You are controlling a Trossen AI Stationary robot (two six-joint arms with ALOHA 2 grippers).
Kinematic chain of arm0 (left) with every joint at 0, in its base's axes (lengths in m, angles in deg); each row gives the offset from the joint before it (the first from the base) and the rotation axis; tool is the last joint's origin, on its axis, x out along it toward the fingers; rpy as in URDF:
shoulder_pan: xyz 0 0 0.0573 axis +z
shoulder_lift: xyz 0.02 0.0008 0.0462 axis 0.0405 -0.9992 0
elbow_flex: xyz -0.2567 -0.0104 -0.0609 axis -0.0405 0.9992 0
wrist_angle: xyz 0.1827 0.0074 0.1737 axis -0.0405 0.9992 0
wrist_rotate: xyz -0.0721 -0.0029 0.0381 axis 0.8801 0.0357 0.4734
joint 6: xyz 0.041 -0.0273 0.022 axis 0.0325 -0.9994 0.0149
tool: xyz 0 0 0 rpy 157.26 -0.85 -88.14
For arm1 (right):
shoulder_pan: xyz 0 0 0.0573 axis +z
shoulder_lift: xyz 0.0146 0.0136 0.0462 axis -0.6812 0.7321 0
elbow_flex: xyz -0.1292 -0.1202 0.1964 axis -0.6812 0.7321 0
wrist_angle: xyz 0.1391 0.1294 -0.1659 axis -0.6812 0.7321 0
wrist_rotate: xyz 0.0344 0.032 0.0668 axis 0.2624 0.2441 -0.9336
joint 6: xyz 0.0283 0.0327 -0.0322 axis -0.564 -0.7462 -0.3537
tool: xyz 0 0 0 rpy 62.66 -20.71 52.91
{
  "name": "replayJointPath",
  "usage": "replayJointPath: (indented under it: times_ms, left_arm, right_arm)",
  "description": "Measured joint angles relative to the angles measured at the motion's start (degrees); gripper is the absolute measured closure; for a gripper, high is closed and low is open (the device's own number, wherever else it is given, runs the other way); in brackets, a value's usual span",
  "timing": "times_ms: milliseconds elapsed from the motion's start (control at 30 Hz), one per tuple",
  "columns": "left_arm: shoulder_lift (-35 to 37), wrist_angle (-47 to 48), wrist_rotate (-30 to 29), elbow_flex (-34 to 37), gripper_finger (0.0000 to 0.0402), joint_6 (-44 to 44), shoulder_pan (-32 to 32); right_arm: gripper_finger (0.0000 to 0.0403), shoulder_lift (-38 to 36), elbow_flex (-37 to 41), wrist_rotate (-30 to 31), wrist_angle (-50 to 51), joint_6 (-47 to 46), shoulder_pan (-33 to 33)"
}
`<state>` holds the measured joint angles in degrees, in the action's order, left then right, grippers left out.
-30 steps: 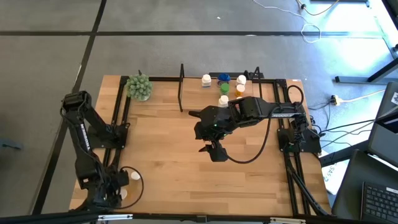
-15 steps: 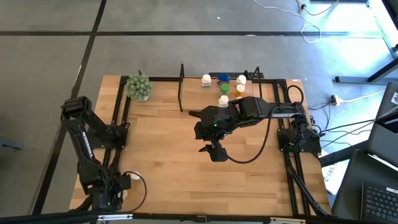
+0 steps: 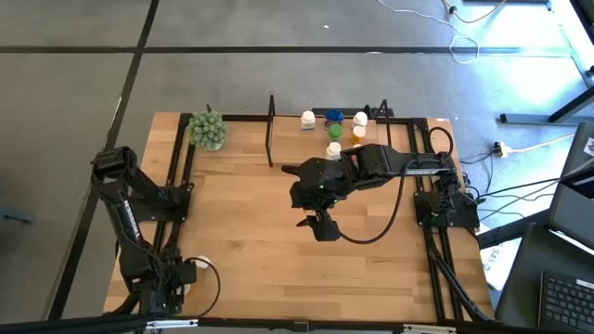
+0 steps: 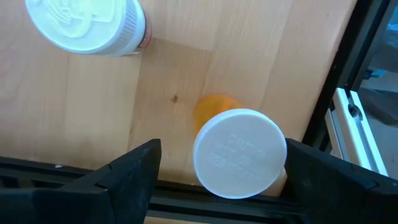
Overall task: Pick and place medicine bottles onto shelf by color
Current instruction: Put the orange pill bottle on the shelf
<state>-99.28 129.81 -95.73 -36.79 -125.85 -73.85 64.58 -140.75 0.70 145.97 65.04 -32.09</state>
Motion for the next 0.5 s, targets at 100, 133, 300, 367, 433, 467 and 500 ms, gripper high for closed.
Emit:
replayJointPath:
  times_ms: [100, 133, 300, 367, 433, 467, 500]
  left_arm:
    - [0.0, 0.07, 0.0, 0.0, 0.008, -0.03, 0.0]
    - [0.0, 0.2, 0.0, 0.0, 0.0081, -0.04, 0.0]
    - [-1.35, 0.26, 0.0, 0.0, 0.0081, 0.0, 0.0]
    - [-1.86, 0.28, -0.02, 0.0, 0.0081, 0.0, 0.0]
    - [-1.86, 0.38, -0.2, 0.0, 0.0082, -0.04, 0.0]
    - [-1.84, 0.3, -0.2, 0.0, 0.0082, -0.02, 0.0]
    - [-1.84, 0.29, -0.22, 0.0, 0.0082, 0.0, 0.0]
  right_arm:
    - [0.0164, 0.0, 0.0, 0.0, -0.01, 0.1, -0.01]
    - [0.0164, 0.0, 0.0, 0.0, -0.01, 0.09, -0.02]
    - [0.0164, -0.02, 0.0, 0.0, -0.02, 0.09, -0.02]
    - [0.0164, 0.0, 0.0, 0.0, 0.0, -0.03, -0.02]
    - [0.0164, 0.0, 0.0, 0.0, -0.01, 0.06, 0.0]
    - [0.0164, 0.0, 0.0, 0.0, -0.02, 0.1, -0.02]
    - [0.0164, 0.0, 0.0, 0.0, -0.01, 0.08, -0.02]
